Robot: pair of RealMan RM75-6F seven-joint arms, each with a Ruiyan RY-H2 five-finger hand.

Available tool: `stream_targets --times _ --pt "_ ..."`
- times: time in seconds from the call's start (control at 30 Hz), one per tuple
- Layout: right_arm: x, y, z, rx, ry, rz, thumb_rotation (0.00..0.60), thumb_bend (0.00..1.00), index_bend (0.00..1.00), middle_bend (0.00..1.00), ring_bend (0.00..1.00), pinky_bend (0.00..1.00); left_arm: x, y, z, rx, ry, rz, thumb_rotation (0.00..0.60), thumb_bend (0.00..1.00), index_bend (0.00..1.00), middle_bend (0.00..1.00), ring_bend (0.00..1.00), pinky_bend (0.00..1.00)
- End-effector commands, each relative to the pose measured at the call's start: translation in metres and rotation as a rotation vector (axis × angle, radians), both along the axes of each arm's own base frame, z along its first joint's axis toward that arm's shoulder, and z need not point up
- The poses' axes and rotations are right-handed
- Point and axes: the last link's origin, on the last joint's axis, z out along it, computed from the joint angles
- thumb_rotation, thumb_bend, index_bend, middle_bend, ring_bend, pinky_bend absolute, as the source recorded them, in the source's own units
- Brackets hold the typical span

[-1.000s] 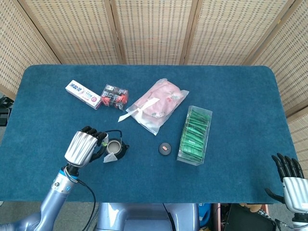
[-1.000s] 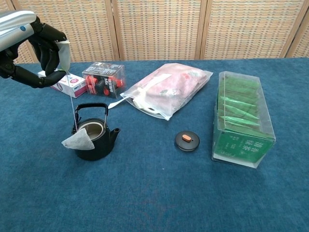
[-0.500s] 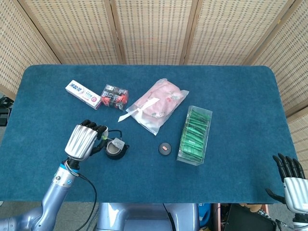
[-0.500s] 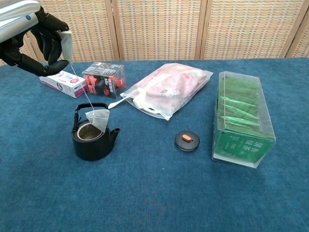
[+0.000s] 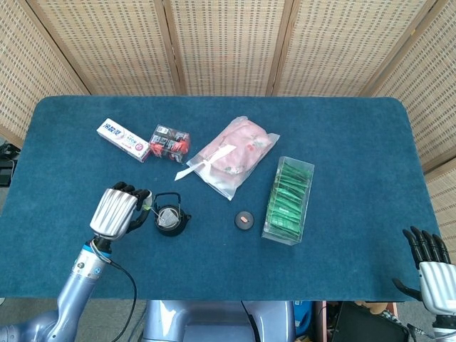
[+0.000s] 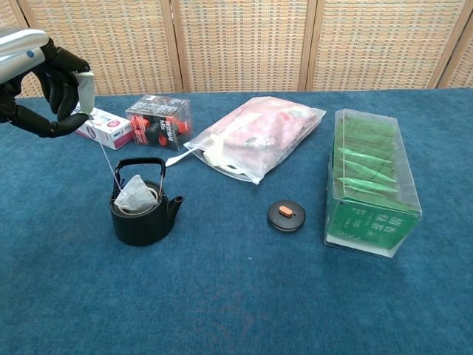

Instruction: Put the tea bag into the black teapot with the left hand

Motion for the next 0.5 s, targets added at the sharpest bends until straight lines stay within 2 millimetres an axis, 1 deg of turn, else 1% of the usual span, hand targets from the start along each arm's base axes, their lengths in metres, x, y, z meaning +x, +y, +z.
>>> stream_targets --times 0.03,0.27,0.4,0.5 --pt "0.0 0.0 0.0 0.0 0.0 0.001 0.6 0.07 0.09 0.13 0.0 0.08 -0.005 -0.004 -0.002 -0.013 0.016 0.009 0.6 0.47 0.63 0.69 0.57 0.45" --pt "0.001 0.0 0.0 -0.001 0.002 0.002 0.6 0.07 0.09 0.13 0.0 0.08 -0.016 -0.018 -0.008 -0.043 0.054 0.016 0.6 0.47 0.63 0.69 0.57 0.45" --pt "0.001 0.001 0.001 -0.003 0.002 0.001 0.6 0.07 0.09 0.13 0.0 0.08 -0.031 -0.037 -0.016 -0.09 0.114 0.022 0.6 0.47 0.63 0.69 0.57 0.45" --pt "0.001 0.001 0.001 -0.002 0.003 0.001 0.6 0.07 0.09 0.13 0.0 0.08 -0.038 -0.046 -0.02 -0.105 0.131 0.026 0.6 0.47 0.63 0.69 0.57 0.45"
